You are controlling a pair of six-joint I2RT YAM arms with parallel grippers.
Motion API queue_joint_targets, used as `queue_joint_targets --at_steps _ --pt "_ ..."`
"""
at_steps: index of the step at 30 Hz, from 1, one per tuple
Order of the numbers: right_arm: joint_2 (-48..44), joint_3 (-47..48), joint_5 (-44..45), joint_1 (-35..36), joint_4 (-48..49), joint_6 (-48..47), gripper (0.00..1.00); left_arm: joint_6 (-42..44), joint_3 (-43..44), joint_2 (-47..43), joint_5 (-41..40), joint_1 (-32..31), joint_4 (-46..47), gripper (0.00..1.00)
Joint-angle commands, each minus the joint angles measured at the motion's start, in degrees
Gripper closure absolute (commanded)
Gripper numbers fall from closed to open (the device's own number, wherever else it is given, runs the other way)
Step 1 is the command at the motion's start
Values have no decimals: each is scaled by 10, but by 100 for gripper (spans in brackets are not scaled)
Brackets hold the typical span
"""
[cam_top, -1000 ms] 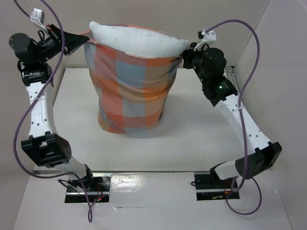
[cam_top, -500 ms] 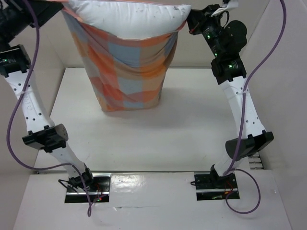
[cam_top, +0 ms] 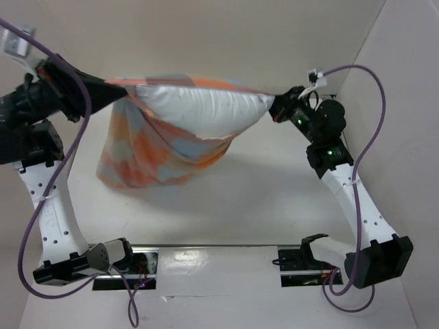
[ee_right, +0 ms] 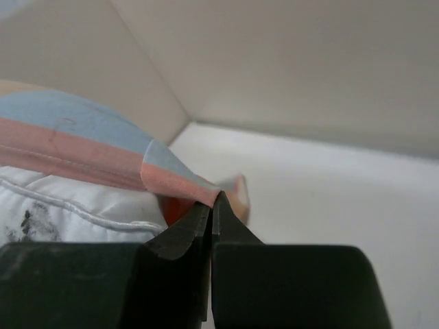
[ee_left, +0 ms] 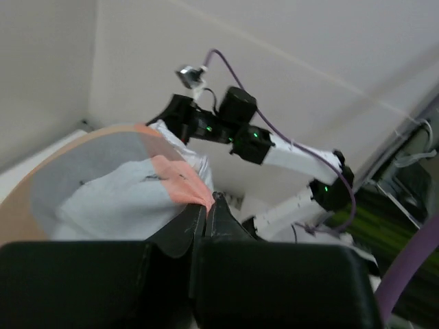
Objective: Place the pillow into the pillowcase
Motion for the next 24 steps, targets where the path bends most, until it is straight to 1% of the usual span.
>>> queue_joint_targets --at_steps 1,2,3,4,5,6,7,8,9,10,11,13,14,15,16,17,18,19,20,21,22,23,24 --pt "-26 -93 121 -67 -79 21 100 3 -37 -18 -58 -54 91 100" --pt "-31 -94 121 -76 -107 21 100 18 -48 -29 -51 -75 75 100" --pt "-31 -88 112 -95 -124 30 100 18 -81 -40 -51 -75 75 100" --pt "-23 -88 105 -104 -134 35 100 18 -95 -55 -43 -75 83 100" --pt "-12 -88 105 -111 -139 42 100 18 -105 -55 -43 -75 83 96" --pt "-3 -80 105 -122 -154 59 100 35 -124 -64 -36 -80 67 80" --pt "6 -75 99 -122 -154 66 100 50 -131 -64 -36 -85 53 59" --pt "21 -75 99 -129 -154 74 100 67 -131 -71 -36 -103 30 35" --pt "33 -75 99 -129 -138 81 100 87 -136 -71 -29 -113 7 0" --pt "49 -67 94 -129 -131 87 100 126 -136 -79 -29 -120 -39 0" --pt "92 -57 94 -136 -131 87 100 141 -136 -79 -36 -126 -60 0" --pt "147 -27 94 -136 -131 92 100 167 -136 -84 -43 -131 -84 0" --pt "173 8 94 -136 -131 92 100 178 -136 -84 -43 -139 -106 0" --pt "222 28 87 -136 -138 83 100 191 -126 -84 -43 -139 -128 0" --pt "239 43 87 -136 -138 78 100 228 -121 -79 -49 -139 -156 0" --pt "254 64 76 -136 -149 78 100 252 -116 -79 -49 -139 -223 0" --pt "273 71 69 -136 -158 71 100 284 -116 -79 -49 -144 -266 0" --pt "273 71 69 -136 -166 65 100 352 -110 -73 -56 -144 -318 0" --pt "279 71 69 -136 -175 59 100 380 -110 -65 -64 -144 -363 4" --pt "279 71 69 -130 -204 53 96 404 -124 -65 -64 -144 -425 12" --pt "286 76 78 -130 -226 46 88 447 -134 -56 -69 -144 -456 13" --pt "286 76 84 -130 -249 46 71 470 -146 -42 -69 -144 -481 13" --pt "286 76 94 -130 -284 40 48 496 -158 -36 -69 -144 -507 9"
